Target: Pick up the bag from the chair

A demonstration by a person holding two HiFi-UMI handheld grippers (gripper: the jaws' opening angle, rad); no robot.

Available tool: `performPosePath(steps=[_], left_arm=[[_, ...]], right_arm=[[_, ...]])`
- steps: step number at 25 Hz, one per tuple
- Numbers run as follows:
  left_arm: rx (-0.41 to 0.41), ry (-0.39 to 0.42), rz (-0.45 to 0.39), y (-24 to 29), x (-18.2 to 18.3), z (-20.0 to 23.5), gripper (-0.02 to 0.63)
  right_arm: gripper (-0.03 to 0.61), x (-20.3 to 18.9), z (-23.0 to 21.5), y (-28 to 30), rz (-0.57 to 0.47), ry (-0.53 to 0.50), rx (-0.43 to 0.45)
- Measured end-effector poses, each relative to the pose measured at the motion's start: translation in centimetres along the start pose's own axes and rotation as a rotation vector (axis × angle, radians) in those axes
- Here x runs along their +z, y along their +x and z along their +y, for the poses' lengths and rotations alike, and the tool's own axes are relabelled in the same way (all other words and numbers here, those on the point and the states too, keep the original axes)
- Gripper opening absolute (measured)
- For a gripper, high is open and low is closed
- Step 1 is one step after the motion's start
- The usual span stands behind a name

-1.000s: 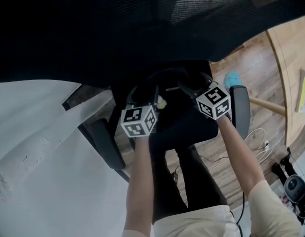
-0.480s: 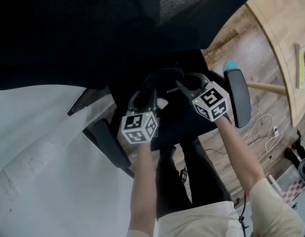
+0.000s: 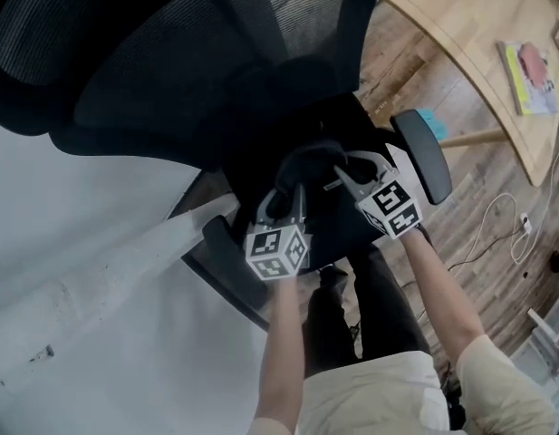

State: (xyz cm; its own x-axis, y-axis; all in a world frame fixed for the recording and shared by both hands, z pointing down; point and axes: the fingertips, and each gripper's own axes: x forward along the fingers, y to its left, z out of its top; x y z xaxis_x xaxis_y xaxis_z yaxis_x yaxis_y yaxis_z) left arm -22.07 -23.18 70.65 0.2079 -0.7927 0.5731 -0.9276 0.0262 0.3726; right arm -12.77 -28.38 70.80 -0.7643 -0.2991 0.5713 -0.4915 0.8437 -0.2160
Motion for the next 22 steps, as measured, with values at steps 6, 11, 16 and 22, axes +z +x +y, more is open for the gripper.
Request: performPosePath(steps=[6,11,16,22], left_arm=[[-0.039,0.043,-0.028,-5.7,2.2,-3.4,0.104],[-0.059,0.065,-0.027,-10.6,3.1,-5.1,0.104],[-0.065,0.074,-0.039,-15.2,3.1,-6.5,0.104],[-0.030,0.032,-0.079,-20.3,3.3,-7.1,0.101]], right_arm=[[0.072,2.4,3.6,-5.7,-0.048,0.021,-0.056],[0.071,3.8,7.3,-9.5,-0.044,0.026,-0.067],[0.071,4.6,10.9,-12.7,-0.015,0.034,-0.087],[0.071,5.7,15.4,-15.8,-0.031,0.037,-0.171]])
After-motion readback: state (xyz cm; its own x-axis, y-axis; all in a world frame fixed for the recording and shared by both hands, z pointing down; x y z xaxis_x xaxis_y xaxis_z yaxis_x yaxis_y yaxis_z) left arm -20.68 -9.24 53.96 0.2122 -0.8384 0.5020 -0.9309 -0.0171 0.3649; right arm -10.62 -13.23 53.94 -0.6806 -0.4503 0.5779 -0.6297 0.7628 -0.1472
